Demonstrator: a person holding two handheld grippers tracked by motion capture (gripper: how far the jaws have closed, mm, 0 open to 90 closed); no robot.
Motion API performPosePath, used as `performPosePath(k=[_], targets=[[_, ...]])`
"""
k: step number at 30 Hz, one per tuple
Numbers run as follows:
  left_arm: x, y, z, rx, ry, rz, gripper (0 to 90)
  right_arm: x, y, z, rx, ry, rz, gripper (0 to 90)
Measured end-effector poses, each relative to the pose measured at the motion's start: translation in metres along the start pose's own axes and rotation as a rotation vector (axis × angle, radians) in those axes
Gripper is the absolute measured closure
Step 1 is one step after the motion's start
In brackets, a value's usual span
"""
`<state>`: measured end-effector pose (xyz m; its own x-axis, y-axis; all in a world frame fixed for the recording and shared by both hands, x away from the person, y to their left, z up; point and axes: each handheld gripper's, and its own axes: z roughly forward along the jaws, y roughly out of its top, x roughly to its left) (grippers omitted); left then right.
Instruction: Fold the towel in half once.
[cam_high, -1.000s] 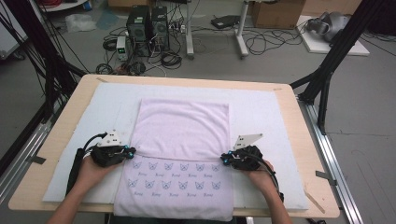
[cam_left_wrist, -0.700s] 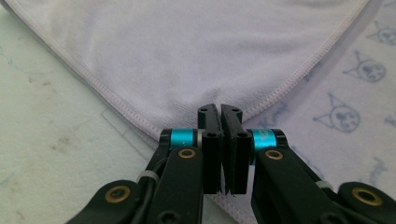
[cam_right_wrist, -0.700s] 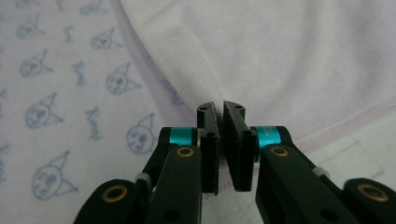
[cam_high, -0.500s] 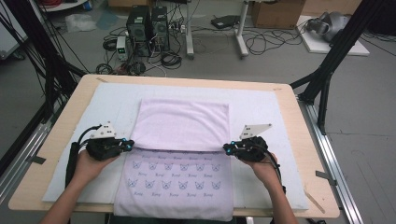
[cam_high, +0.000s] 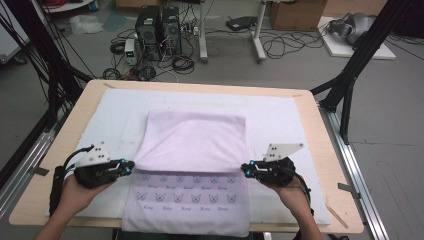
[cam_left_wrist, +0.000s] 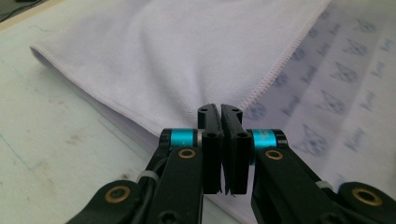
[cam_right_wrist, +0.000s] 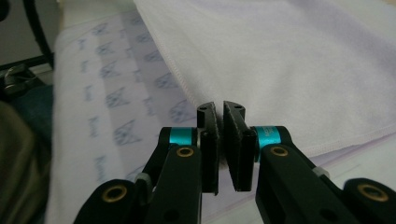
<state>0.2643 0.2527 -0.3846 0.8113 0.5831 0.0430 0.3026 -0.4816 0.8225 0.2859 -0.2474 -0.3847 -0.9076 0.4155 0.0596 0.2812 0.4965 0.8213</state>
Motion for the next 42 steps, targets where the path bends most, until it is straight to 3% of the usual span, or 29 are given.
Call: performPosePath(k=[1, 4, 7, 8, 9, 12, 15, 18, 23, 25, 27, 28, 31, 32, 33, 34, 37, 42], targets=[[-0.007, -0.002, -0.004, 0.003, -0.002, 0.013, 86.7, 0.000, 0.000, 0.000, 0.000, 0.000, 0.000, 84.9], [-0.029, -0.009, -0.014, 0.015, -0.025, 0.054, 86.6, 0.025, -0.009, -0.010, 0.012, 0.017, -0.024, 84.9], [-0.040, -0.019, -0.020, 0.027, -0.065, 0.067, 85.5, 0.034, -0.015, -0.016, -0.006, 0.047, -0.020, 83.8], [-0.041, -0.022, -0.020, 0.030, -0.070, 0.065, 82.9, 0.037, -0.018, -0.016, -0.006, 0.056, -0.021, 79.6], [-0.040, -0.024, -0.019, 0.031, -0.070, 0.058, 74.5, 0.038, -0.022, -0.015, 0.008, 0.049, -0.004, 74.5], [-0.033, -0.027, -0.011, 0.031, -0.072, 0.031, 67.6, 0.031, -0.026, -0.007, 0.019, 0.035, 0.008, 69.7], [-0.028, -0.028, 0.001, 0.041, -0.082, 0.025, 67.0, 0.027, -0.029, 0.002, 0.034, 0.034, 0.012, 67.6], [-0.023, -0.029, 0.016, 0.073, -0.095, 0.031, 66.5, 0.021, -0.036, 0.023, 0.064, 0.058, 0.019, 62.7], [-0.028, -0.034, 0.033, 0.116, -0.150, 0.049, 65.1, 0.023, -0.040, 0.037, 0.115, 0.088, -0.001, 61.1], [-0.031, -0.036, 0.037, 0.120, -0.194, 0.038, 64.8, 0.025, -0.042, 0.040, 0.137, 0.091, -0.013, 61.8], [-0.034, -0.038, 0.039, 0.127, -0.205, 0.045, 65.1, 0.027, -0.045, 0.043, 0.143, 0.093, -0.016, 63.5], [-0.035, -0.039, 0.040, 0.129, -0.199, 0.056, 68.5, 0.029, -0.046, 0.044, 0.135, 0.087, -0.024, 69.7], [-0.035, -0.039, 0.041, 0.123, -0.199, 0.055, 74.8, 0.029, -0.045, 0.044, 0.140, 0.089, -0.023, 75.7], [-0.035, -0.038, 0.041, 0.122, -0.200, 0.057, 82.6, 0.028, -0.045, 0.045, 0.144, 0.090, -0.026, 81.2], [-0.034, -0.038, 0.042, 0.129, -0.201, 0.060, 82.6, 0.028, -0.045, 0.045, 0.144, 0.090, -0.026, 81.2], [-0.034, -0.036, 0.042, 0.130, -0.200, 0.052, 86.6, 0.030, -0.043, 0.045, 0.154, 0.092, -0.046, 86.0], [-0.034, -0.035, 0.041, 0.125, -0.187, 0.049, 87.6, 0.030, -0.041, 0.045, 0.161, 0.095, -0.053, 87.2], [-0.033, -0.024, 0.024, 0.081, -0.162, 0.050, 87.9, 0.027, -0.034, 0.035, 0.102, 0.097, -0.040, 87.6]])
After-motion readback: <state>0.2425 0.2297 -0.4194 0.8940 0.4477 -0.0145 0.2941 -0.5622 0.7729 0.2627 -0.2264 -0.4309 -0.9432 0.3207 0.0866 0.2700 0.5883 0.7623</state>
